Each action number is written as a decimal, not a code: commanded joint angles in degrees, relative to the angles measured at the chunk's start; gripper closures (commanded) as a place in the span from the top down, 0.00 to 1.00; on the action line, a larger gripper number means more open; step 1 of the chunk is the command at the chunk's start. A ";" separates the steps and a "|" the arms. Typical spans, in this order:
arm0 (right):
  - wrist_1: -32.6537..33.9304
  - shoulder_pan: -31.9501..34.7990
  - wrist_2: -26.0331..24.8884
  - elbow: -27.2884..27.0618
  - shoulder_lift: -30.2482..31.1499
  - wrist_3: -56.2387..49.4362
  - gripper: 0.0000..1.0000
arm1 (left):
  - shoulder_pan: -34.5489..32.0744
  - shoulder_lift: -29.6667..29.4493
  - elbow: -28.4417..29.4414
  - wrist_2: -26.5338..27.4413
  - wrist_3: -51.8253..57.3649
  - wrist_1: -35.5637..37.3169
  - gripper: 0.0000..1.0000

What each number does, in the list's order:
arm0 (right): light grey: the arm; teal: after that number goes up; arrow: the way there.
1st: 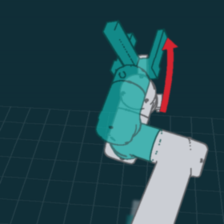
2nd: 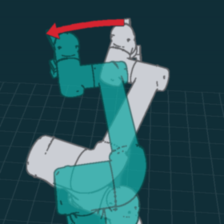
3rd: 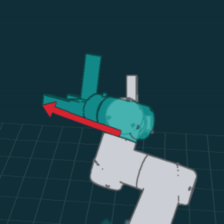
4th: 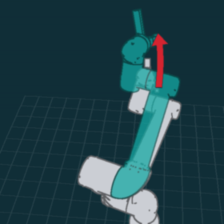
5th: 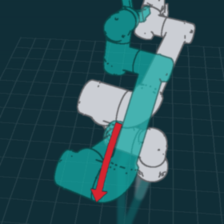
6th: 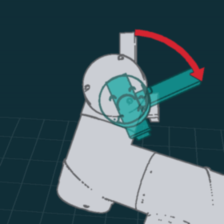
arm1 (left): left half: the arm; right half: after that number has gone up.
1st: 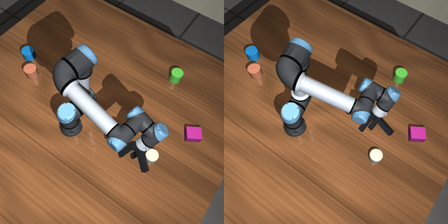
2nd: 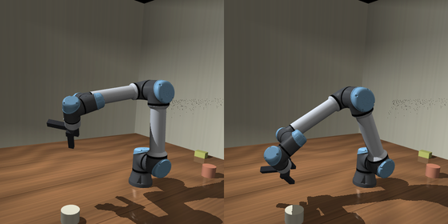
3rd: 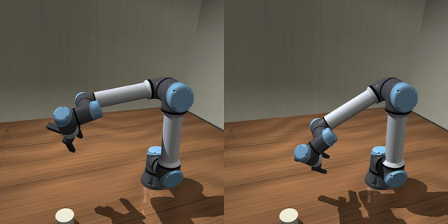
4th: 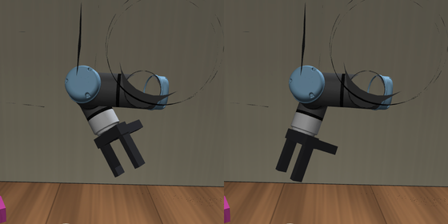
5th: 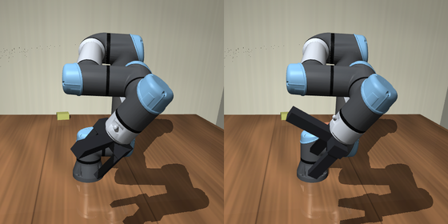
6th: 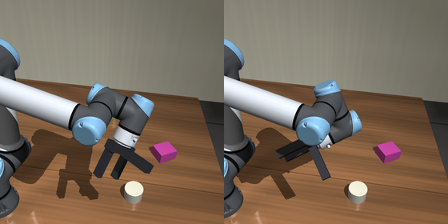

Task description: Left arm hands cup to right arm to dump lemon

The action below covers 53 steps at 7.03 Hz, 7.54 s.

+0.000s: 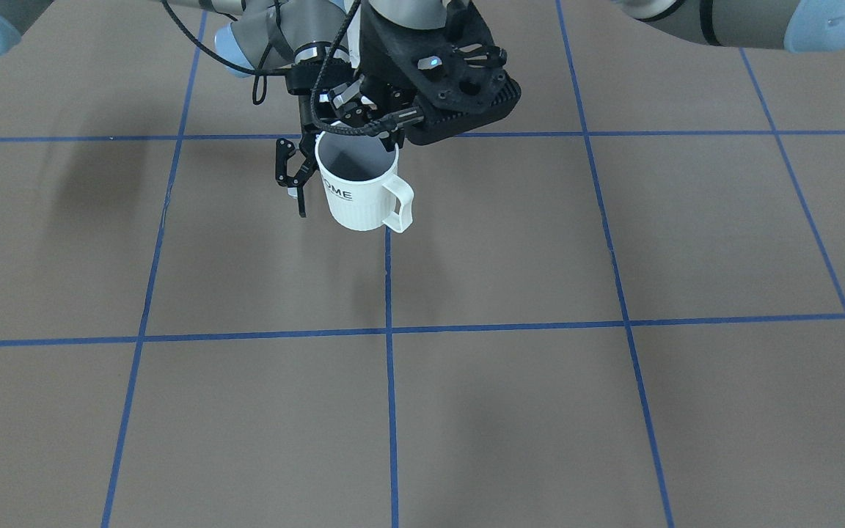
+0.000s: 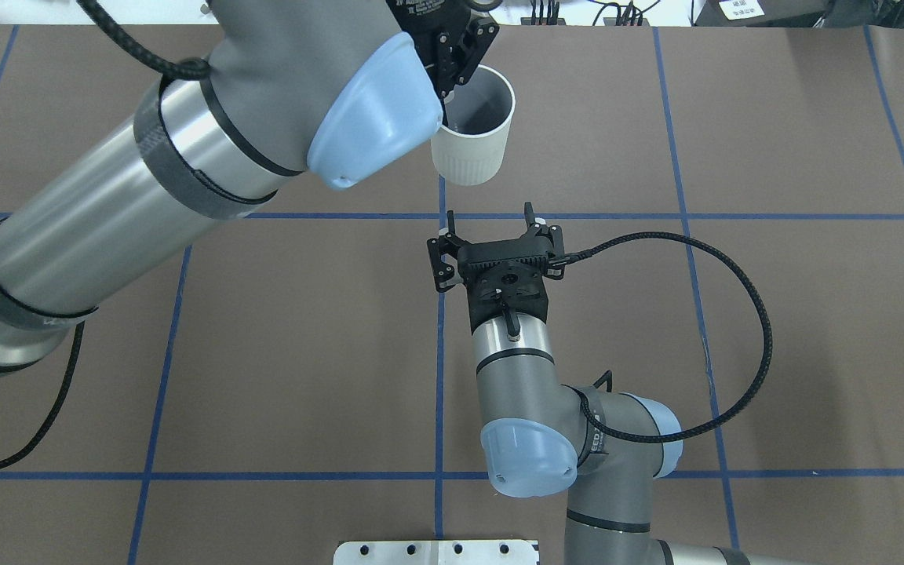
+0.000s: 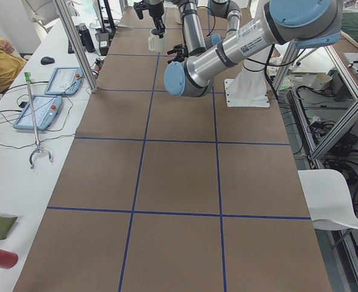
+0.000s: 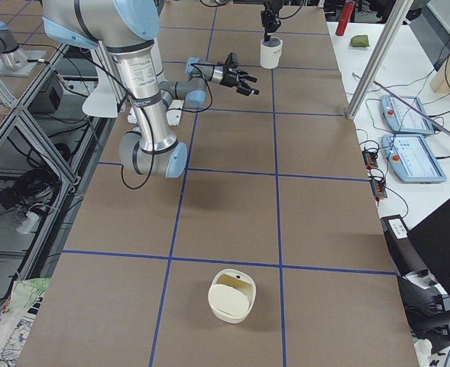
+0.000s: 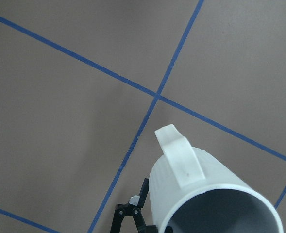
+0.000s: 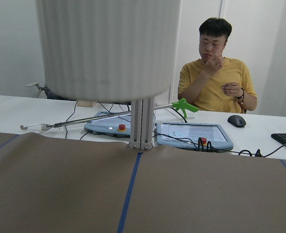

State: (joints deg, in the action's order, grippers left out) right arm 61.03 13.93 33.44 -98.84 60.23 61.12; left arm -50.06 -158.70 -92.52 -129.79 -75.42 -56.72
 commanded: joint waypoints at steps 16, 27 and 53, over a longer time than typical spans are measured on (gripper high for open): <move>25.27 54.19 91.10 -1.10 16.94 -50.14 1.00 | -15.69 60.53 -6.18 -3.87 67.59 -24.93 0.08; 34.57 68.31 99.63 -1.19 22.99 -57.03 1.00 | -38.36 58.33 1.89 -6.00 84.09 -24.41 1.00; 35.47 71.06 102.70 -5.67 28.71 -64.55 1.00 | -37.92 62.02 -7.23 -5.12 79.90 -24.32 1.00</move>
State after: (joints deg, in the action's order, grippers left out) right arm 96.50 85.05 136.19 -104.61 88.94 -3.47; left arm -87.98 -96.59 -99.56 -134.88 4.48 -80.97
